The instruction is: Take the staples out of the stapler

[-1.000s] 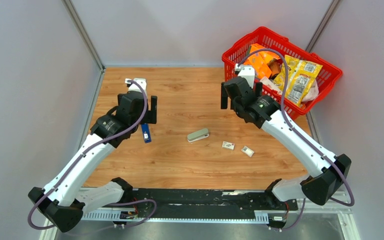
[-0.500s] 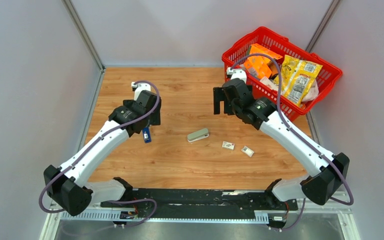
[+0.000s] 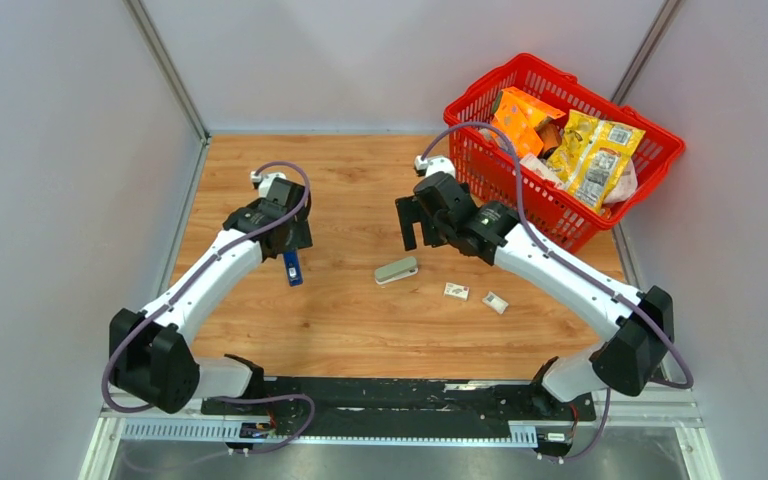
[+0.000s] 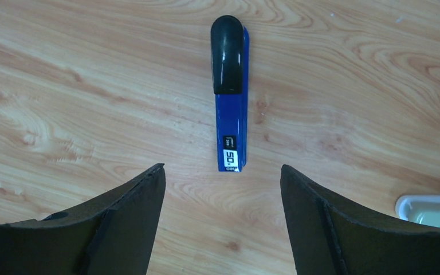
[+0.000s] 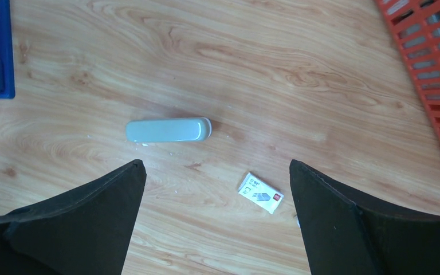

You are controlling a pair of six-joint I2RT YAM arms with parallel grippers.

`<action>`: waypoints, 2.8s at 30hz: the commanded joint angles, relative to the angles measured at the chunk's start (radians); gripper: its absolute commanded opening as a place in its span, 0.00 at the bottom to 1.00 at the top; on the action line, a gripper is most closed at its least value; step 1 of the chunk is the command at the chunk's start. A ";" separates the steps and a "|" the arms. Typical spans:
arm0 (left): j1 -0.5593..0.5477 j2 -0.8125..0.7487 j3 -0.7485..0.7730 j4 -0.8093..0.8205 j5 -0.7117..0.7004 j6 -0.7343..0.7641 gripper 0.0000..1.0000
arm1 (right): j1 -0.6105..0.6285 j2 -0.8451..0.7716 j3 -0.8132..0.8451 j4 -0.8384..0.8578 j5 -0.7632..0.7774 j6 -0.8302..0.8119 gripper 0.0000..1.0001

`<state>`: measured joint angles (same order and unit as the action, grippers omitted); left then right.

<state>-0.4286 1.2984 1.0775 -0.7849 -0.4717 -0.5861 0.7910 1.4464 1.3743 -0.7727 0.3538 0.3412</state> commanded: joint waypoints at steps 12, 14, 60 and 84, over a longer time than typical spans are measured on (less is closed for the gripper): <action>0.071 0.193 0.019 0.125 0.057 0.085 0.89 | 0.059 0.022 -0.026 0.053 -0.041 -0.002 1.00; 0.085 0.206 0.015 0.147 0.062 0.083 0.92 | 0.062 0.022 -0.030 0.056 -0.045 -0.002 1.00; 0.235 0.414 0.081 0.285 0.142 0.138 0.65 | 0.117 0.052 -0.029 0.056 -0.042 -0.010 1.00; 0.238 0.357 0.010 0.367 0.243 0.181 0.00 | 0.126 0.017 -0.052 0.027 -0.013 0.004 1.00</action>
<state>-0.1955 1.7103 1.1164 -0.4892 -0.3054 -0.4381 0.9077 1.5021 1.3331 -0.7444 0.3161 0.3405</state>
